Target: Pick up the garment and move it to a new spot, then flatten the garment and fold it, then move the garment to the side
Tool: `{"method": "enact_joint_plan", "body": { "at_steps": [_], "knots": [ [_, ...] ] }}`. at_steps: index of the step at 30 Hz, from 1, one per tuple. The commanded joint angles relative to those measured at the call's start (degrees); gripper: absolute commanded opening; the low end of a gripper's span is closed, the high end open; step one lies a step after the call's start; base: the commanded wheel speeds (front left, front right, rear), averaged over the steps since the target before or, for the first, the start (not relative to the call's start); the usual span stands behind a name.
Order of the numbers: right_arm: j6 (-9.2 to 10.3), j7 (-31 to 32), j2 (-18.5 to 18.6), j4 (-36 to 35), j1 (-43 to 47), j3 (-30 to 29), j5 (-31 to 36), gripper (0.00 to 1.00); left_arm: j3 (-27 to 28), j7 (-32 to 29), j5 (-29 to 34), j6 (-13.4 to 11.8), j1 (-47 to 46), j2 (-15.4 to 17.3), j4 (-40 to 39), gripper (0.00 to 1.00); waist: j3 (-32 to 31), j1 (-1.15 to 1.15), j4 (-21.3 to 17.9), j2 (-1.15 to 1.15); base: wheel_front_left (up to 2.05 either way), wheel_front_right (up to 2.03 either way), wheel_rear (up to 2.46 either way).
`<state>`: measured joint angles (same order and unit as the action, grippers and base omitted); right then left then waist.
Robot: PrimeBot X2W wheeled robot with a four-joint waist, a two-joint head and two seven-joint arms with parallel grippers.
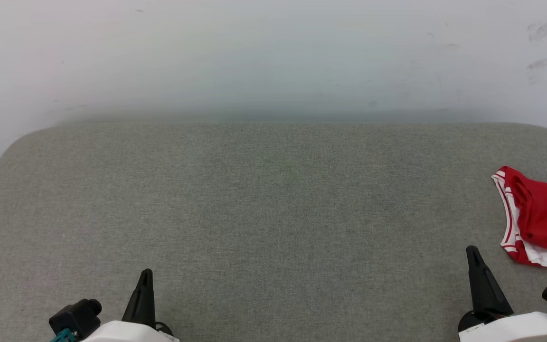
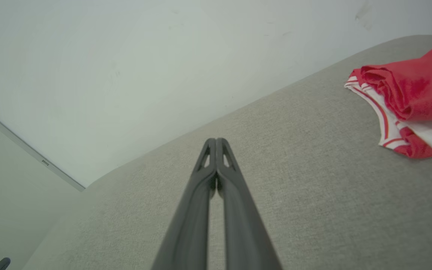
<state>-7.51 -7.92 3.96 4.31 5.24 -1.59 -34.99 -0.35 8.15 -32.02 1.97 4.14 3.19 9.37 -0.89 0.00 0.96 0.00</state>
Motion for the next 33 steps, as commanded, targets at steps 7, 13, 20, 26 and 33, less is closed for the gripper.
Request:
{"method": "enact_joint_plan", "body": {
  "at_steps": [7,13,20,26,33],
  "knots": [
    [0.0,1.4,0.7,0.5,-2.8,-0.2,-7.9,0.0,1.1,-1.9,-7.7,0.8,-2.5,0.0,0.0,0.0,0.1,0.0,-0.1,0.0,0.0,0.0,0.0],
    [0.0,2.4,0.8,1.4,-3.6,-0.3,-12.9,0.0,1.7,-3.1,-12.8,1.3,-3.3,0.0,0.4,0.0,0.1,0.0,-0.1,0.0,0.0,0.0,0.0],
    [0.01,3.5,0.9,2.3,-4.6,-0.5,-18.3,0.0,2.2,-4.4,-18.2,1.8,-4.2,0.0,0.9,0.0,0.2,0.0,-0.2,0.0,0.0,0.0,0.0],
    [0.01,4.4,0.9,3.1,-5.3,-0.7,-22.6,0.0,2.7,-5.5,-22.6,2.2,-4.9,0.0,1.3,0.0,0.3,0.0,-0.3,0.0,0.0,0.0,0.0],
    [0.01,5.5,0.9,3.9,-6.1,-0.9,-27.3,0.0,3.3,-6.7,-27.4,2.7,-5.6,-0.1,1.7,0.0,0.4,0.0,-0.3,0.0,0.0,0.0,0.0]
  ]
}}
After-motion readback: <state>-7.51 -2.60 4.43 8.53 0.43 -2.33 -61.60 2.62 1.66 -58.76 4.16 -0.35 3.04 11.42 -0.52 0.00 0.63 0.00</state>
